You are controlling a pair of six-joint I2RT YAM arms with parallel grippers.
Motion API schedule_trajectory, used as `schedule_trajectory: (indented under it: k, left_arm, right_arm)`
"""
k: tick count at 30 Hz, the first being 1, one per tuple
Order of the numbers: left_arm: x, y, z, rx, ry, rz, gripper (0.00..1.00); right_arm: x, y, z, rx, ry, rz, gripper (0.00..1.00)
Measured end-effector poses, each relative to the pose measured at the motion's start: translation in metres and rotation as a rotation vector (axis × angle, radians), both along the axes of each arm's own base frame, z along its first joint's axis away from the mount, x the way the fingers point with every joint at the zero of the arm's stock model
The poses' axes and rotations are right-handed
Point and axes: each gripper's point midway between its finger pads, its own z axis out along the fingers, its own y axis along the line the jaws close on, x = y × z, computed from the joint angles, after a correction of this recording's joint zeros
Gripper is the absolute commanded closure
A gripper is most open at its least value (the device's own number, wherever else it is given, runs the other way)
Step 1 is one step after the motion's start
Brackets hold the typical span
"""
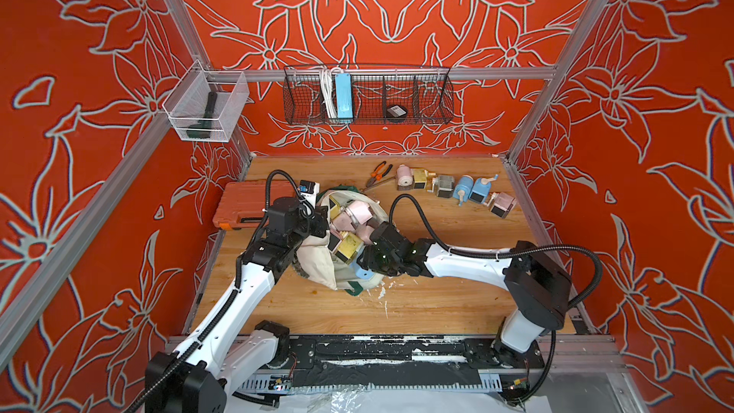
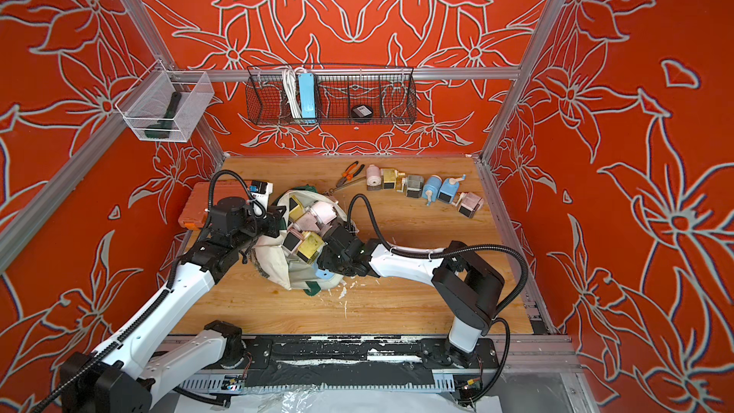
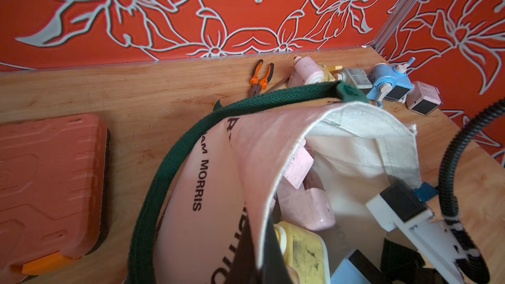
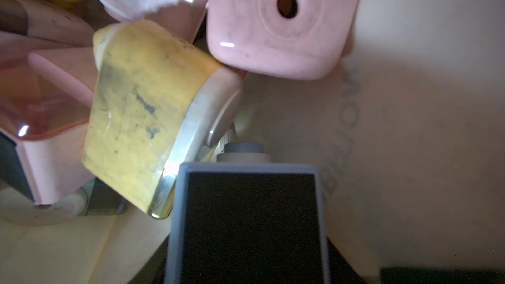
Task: Take out the pencil sharpeners from the tote bags
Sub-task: Pick up the pencil sharpener from the canvas bag.
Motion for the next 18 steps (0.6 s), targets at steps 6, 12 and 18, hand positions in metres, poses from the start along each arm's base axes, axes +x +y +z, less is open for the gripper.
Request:
schedule_trajectory:
  k: [6, 12, 18]
  left_arm:
    - [0.001, 0.002, 0.000, 0.006, -0.001, 0.014, 1.00]
    - [0.002, 0.003, -0.003, 0.010, 0.007, 0.021, 1.00]
    - [0.006, 0.005, -0.007, 0.011, 0.016, 0.040, 1.00]
  right_arm:
    - [-0.006, -0.003, 0.017, -0.036, -0.099, 0.120, 0.64]
    - [-0.015, -0.021, 0.096, -0.009, -0.364, 0.243, 0.67]
    - [-0.015, -0.051, 0.183, 0.040, -0.652, 0.267, 0.67]
